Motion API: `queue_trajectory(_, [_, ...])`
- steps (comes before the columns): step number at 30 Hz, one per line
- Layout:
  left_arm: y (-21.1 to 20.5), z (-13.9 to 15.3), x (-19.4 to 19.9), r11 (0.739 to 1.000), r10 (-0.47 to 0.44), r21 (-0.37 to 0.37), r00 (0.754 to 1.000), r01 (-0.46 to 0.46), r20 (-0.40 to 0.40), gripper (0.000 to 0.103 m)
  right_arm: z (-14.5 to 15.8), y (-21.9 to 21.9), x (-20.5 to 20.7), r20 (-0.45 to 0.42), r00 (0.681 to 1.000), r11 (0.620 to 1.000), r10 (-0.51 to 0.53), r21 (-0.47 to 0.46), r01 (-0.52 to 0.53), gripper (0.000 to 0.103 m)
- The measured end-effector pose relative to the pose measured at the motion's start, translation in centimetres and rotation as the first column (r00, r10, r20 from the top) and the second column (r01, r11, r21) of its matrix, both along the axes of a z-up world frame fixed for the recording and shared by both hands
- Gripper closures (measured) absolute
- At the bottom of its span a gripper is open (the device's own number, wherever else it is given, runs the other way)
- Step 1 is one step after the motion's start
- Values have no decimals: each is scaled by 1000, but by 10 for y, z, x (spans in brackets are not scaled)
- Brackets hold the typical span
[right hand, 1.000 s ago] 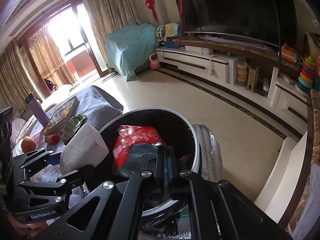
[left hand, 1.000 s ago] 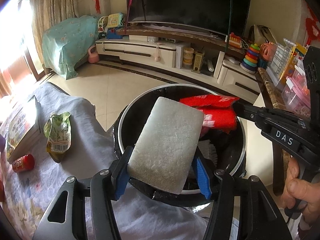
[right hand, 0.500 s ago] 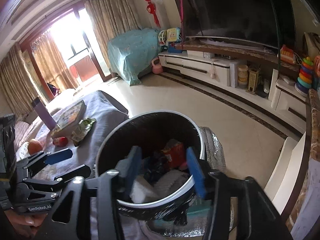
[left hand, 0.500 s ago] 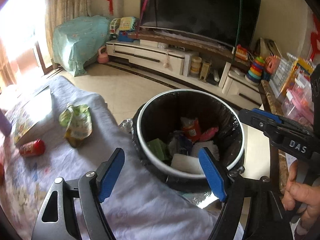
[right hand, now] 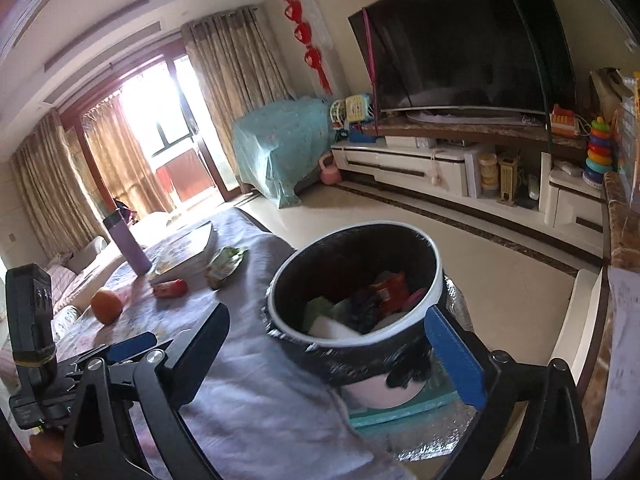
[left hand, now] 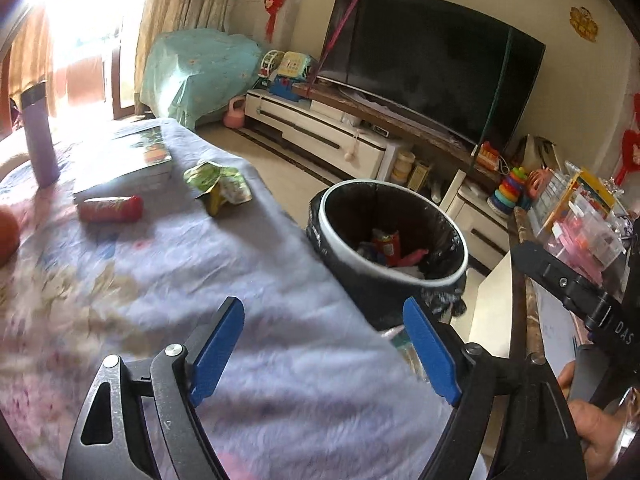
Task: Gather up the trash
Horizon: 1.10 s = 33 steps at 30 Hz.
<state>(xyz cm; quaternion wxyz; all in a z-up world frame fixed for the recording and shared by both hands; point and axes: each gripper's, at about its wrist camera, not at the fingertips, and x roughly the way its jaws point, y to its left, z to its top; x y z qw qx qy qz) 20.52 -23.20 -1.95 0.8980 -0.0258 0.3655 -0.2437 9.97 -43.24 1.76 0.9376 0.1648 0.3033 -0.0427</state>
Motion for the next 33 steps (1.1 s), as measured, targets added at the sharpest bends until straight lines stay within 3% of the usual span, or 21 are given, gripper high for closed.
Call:
queue_trajectory(10, [41,20,-61,999,35,-40,990,-30,137,18,14,25,-37,63,998,1000,-24,-17,25,3])
queue_trajectory(14, [58,37,-89,997,75,-40,959,-66,273,1,37,38,-59,188,981,991,-51,-111,73,0])
queue_trajectory(16, [63,37,-100,995,104,-39,943,-97,315,1,40,45,-68,241,968,981,-66,-160,107,0])
queue_trajectory(21, [66,25,-123,992,123,-37,930,-118,347,1,30,61,-73,256,965,960,-62,-250,128,0])
queue_trajectory(33, [64,17,-138,987,151,-18,902,-157,404,1,21,61,-80,255,963,956,-89,-250,154,0])
